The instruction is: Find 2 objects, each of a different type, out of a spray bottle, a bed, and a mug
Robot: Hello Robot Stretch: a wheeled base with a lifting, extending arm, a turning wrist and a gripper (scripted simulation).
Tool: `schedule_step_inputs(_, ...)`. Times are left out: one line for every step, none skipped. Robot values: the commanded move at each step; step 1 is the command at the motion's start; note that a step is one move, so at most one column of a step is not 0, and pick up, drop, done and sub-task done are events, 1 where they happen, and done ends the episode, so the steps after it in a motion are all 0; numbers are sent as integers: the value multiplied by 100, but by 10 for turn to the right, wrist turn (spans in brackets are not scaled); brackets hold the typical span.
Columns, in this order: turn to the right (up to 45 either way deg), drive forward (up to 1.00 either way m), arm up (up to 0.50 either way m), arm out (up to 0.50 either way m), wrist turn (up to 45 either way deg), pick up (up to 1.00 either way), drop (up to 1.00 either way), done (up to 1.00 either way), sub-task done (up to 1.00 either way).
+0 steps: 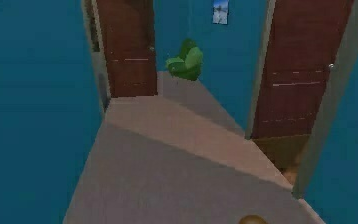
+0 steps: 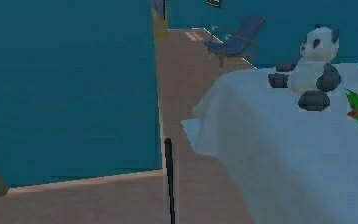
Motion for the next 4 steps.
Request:
schedule_step_inputs(0,100,0,0,0,0,0,0,0)
schedule_step_inputs(-90,0,0,0,0,0,0,0,0)
schedule_step_inputs(0,20,0,0,0,0,0,0,0)
schedule_step_inputs(450,0,0,0,0,0,0,0,0)
